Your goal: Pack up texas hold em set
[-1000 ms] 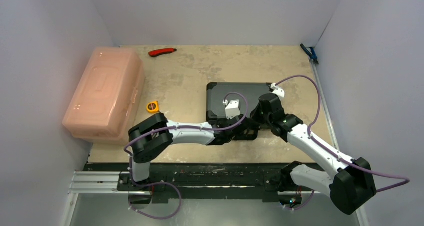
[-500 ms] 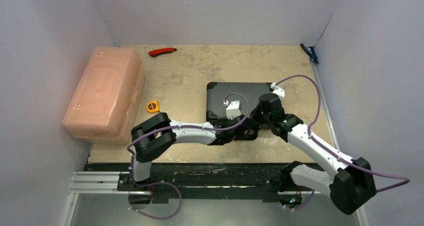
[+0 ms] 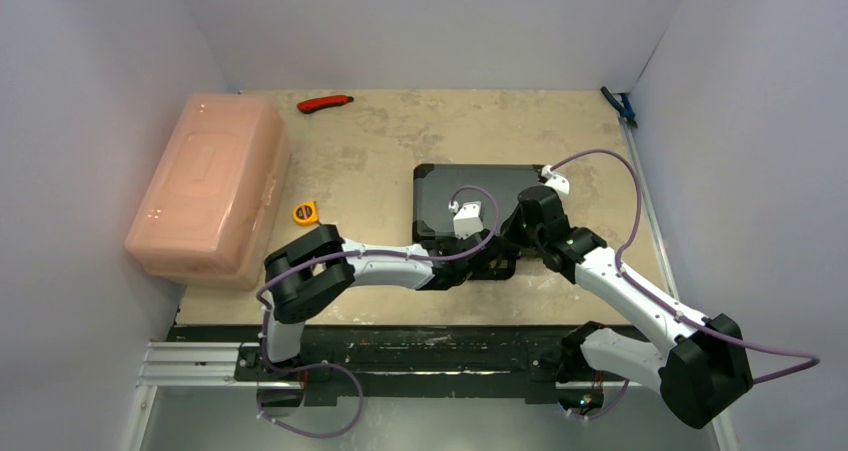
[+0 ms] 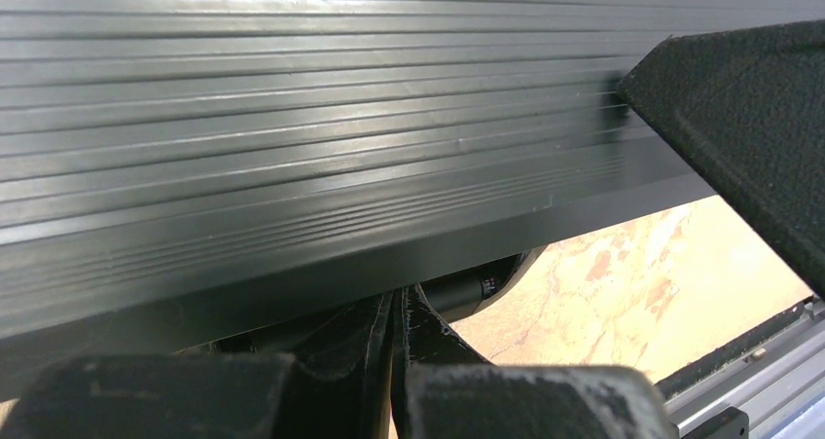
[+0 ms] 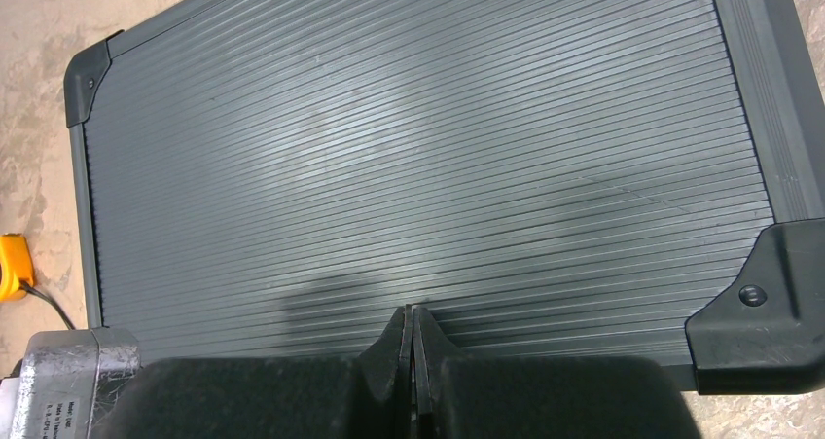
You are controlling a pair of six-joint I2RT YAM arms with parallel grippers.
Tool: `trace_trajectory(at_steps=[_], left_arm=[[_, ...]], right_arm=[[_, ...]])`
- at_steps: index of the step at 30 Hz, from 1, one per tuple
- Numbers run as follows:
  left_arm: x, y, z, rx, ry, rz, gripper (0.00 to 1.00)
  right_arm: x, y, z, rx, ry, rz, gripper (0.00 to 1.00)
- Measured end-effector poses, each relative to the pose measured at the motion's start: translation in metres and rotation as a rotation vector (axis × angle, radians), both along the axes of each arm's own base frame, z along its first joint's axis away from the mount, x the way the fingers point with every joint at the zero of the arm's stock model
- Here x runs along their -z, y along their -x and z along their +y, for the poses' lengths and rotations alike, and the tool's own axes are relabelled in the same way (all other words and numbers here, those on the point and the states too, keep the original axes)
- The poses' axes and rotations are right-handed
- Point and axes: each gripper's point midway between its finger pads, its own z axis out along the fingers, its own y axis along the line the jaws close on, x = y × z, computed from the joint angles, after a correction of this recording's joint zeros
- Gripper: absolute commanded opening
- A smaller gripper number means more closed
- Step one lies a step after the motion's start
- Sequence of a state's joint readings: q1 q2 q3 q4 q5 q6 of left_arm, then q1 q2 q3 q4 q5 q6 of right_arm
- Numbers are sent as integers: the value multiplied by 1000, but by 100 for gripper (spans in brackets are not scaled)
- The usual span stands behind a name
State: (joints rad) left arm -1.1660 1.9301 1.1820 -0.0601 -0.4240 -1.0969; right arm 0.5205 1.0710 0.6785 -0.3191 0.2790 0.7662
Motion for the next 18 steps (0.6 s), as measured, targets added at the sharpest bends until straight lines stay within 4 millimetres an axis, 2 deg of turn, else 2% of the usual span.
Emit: trace_trajectory(at_steps=[11,18], left_arm=[[0,0,0,6,-4,-6,0],[-3,0,7,24,-32,-43,15]], right_arm=[[0,3,-2,-1,-1,-1,0],[-1,6,-3,-2,-4,-5,0]])
